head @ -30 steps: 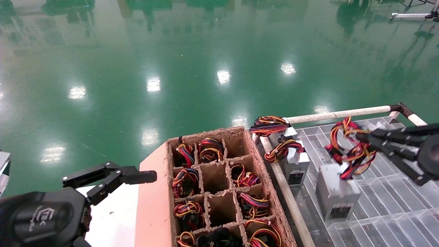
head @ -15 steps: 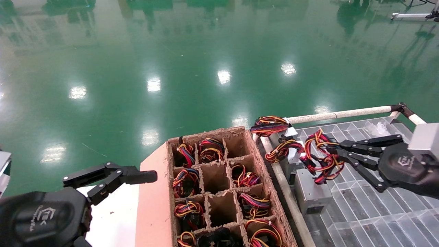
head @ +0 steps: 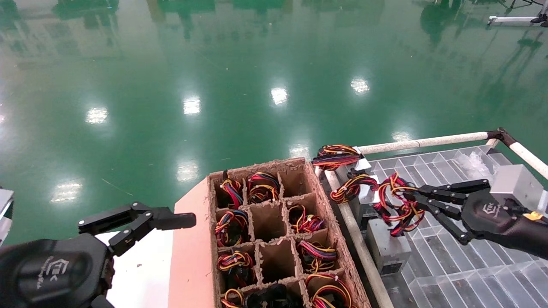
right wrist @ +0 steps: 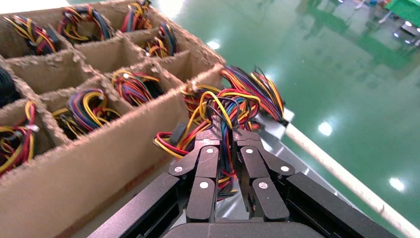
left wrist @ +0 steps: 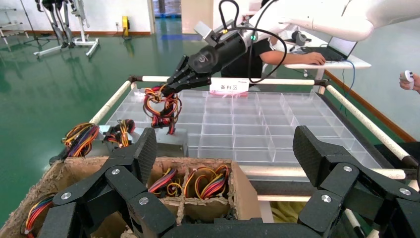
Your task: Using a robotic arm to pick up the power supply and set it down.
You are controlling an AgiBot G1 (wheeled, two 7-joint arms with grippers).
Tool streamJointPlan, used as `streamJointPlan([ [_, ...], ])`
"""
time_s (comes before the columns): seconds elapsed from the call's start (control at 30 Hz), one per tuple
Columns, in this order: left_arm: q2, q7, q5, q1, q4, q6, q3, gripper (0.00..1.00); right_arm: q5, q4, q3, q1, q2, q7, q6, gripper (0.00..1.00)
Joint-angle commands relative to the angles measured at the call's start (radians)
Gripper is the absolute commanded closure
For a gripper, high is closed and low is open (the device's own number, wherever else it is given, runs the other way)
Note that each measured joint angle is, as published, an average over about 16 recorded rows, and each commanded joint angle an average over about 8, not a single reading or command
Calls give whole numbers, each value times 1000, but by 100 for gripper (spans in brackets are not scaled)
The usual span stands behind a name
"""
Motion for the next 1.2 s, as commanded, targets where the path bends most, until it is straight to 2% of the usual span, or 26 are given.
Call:
streamJointPlan([
  [0.03, 0, 0, 0, 0, 0, 0, 0, 0, -1, -28, 1, -1, -3, -16, -2, 100],
  [0.2, 0, 0, 0, 0, 0, 0, 0, 0, 3, -77, 5, 0, -6, -52, -11, 98],
  [0.23, 0, 0, 0, 0, 0, 0, 0, 0, 3, -85, 5, 1, -7, -57, -12, 90],
  [0.43, 0, 0, 0, 0, 0, 0, 0, 0, 1, -118, 5, 8, -9, -74, -15, 15],
  [0.47, 0, 0, 0, 0, 0, 0, 0, 0, 0, -121, 5, 8, -10, -74, -16, 4],
  [0.5, 0, 0, 0, 0, 0, 0, 0, 0, 0, -123, 5, 9, -10, -75, -16, 0],
  [0.93, 0, 0, -1, 0, 0, 0, 0, 0, 7, -113, 8, 12, -7, -70, -23, 0],
  [1.2, 0, 0, -1, 0, 0, 0, 0, 0, 41, -59, 26, 23, 15, -29, -40, 0],
])
